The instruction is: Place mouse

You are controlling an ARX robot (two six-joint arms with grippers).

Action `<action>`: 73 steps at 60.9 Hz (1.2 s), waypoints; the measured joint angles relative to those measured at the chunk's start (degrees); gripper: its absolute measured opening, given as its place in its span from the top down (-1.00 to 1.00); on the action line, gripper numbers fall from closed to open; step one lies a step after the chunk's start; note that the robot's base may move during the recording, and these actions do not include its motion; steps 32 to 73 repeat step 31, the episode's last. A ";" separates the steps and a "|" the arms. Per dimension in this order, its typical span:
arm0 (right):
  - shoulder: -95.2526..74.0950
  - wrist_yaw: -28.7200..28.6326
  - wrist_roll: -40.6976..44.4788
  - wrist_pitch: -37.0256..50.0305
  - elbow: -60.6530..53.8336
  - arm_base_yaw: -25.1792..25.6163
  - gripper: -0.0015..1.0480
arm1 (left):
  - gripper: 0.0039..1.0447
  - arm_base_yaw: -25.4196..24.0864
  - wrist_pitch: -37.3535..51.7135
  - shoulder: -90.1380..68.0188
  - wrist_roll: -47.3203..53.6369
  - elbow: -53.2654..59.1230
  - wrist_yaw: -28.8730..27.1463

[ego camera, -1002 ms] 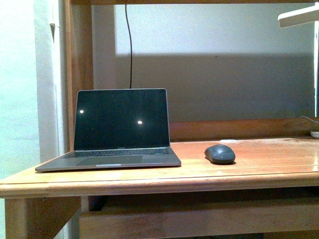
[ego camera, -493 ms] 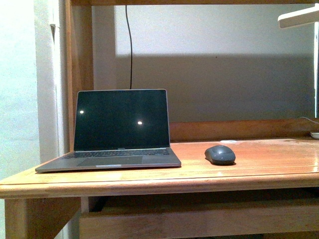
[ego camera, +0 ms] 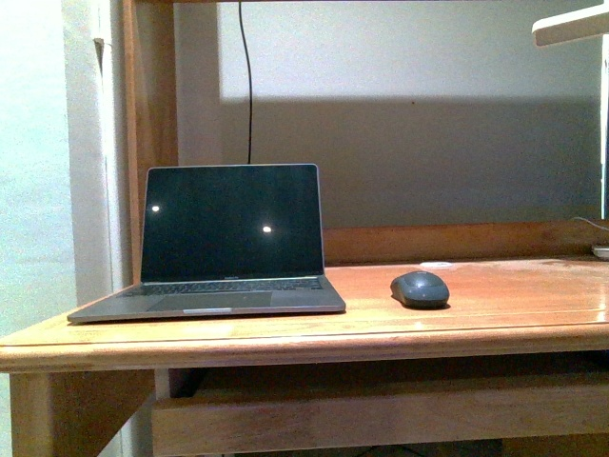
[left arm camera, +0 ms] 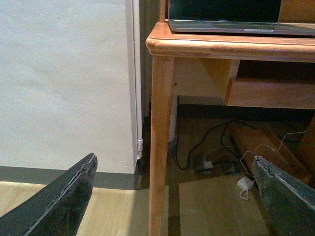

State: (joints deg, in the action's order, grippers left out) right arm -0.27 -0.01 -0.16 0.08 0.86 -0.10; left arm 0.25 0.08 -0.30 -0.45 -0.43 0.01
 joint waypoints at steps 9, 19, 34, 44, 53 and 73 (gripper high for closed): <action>0.00 0.00 0.00 0.00 0.00 0.00 -0.86 | -0.86 0.00 0.00 0.00 0.00 0.00 -0.02; 0.00 0.00 0.00 0.00 0.00 0.00 -0.86 | -0.86 0.00 0.00 0.00 0.00 0.00 0.00; 0.00 0.00 0.00 0.00 0.00 0.00 -0.86 | -0.86 0.00 0.00 0.00 0.00 0.00 0.00; 0.00 0.00 0.00 0.00 0.00 0.00 -0.86 | -0.86 0.00 0.00 0.00 0.00 0.00 0.00; 0.00 0.00 0.00 0.00 0.00 0.00 -0.86 | -0.86 0.00 0.00 0.00 0.00 0.00 0.00; 0.00 0.00 0.00 0.00 0.00 0.00 -0.86 | -0.86 0.00 0.00 0.00 0.00 0.00 0.00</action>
